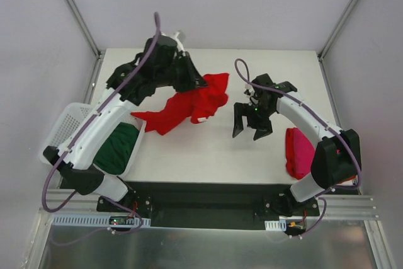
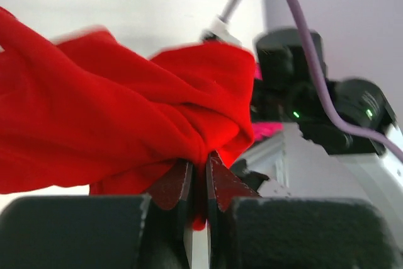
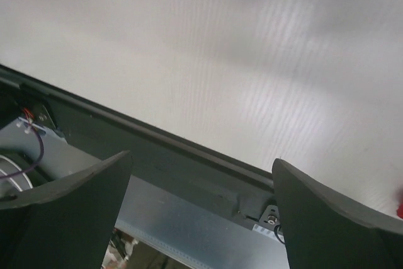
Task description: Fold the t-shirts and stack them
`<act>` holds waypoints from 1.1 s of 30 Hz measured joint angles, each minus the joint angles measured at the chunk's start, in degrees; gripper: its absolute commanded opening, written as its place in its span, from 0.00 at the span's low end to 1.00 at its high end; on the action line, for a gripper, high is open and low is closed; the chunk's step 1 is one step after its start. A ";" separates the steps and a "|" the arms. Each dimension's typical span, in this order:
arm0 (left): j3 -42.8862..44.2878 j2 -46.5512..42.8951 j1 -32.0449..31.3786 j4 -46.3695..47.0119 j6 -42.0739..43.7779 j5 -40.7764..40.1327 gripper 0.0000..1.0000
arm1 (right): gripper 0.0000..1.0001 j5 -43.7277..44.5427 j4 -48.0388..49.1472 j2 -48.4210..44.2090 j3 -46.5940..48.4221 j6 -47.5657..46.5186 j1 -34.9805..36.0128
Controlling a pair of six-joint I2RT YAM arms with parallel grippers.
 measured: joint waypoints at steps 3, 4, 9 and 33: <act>-0.68 3.10 -3.91 3.91 0.83 3.76 0.99 | 0.96 2.21 -0.20 -1.57 0.31 0.96 -3.72; -2.67 2.91 -4.61 4.11 0.85 4.72 0.99 | 0.96 2.99 -0.33 -2.38 0.48 1.22 -5.16; -10.58 -1.01 -4.92 0.37 0.68 2.14 0.99 | 0.96 4.48 -1.09 -4.22 0.52 1.36 -8.13; -42.99 -27.45 7.21 -29.05 -23.96 -18.69 0.99 | 0.96 -3.69 -1.29 -1.84 0.52 0.70 -6.32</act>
